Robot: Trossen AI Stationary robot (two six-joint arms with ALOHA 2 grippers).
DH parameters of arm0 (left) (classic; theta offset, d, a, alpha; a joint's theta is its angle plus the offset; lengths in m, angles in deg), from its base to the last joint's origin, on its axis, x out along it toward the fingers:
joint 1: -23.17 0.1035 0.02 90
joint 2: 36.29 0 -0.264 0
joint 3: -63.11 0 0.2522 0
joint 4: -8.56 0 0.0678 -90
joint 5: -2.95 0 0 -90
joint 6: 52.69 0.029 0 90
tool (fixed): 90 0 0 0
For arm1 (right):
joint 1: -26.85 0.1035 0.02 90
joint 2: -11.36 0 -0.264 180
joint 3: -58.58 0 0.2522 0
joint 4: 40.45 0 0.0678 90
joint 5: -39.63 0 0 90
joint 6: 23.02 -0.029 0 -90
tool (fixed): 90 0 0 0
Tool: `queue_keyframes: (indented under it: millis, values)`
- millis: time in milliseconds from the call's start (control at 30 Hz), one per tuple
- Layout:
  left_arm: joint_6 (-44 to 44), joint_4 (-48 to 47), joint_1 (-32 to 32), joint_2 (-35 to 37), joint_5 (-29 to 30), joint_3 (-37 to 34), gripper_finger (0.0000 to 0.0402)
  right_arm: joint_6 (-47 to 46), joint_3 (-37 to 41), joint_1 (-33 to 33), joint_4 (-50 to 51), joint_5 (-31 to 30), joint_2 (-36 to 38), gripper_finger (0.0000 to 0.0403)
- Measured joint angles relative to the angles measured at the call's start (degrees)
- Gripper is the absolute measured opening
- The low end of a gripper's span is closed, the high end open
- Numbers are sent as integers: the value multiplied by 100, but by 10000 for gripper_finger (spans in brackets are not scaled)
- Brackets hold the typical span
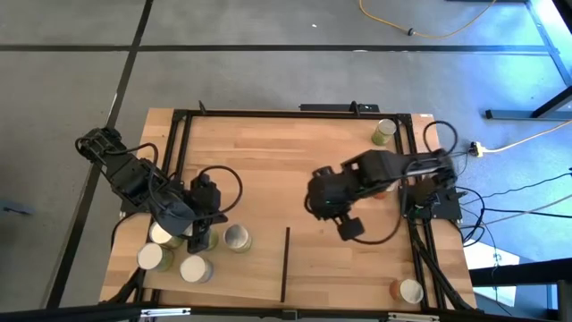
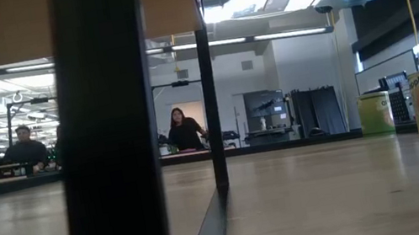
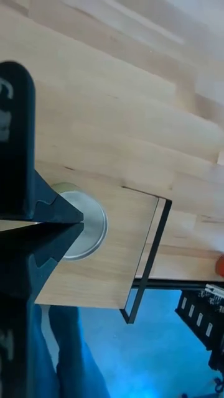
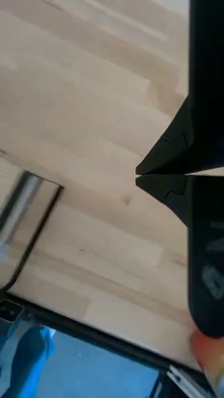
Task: Pick and place cans onto a shelf
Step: Put the top canned pineapple on the shelf
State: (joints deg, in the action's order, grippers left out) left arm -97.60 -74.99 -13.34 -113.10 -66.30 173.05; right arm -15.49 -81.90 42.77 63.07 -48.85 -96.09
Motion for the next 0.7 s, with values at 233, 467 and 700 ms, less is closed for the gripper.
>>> queue_keyframes:
  millis: [233, 467, 700]
  values:
    - [317, -50, 0, 0, 109, 0, 0, -1538, 1201, 83, 22, -801, 1267, 0]
    - [831, -407, 0, 35, 109, -2, 0, -4029, 2675, 81, 35, -1248, 2517, 0]
    - [1077, -469, 65, 44, 123, -1, 0, -5411, 3479, 79, 26, -883, 2894, 15]
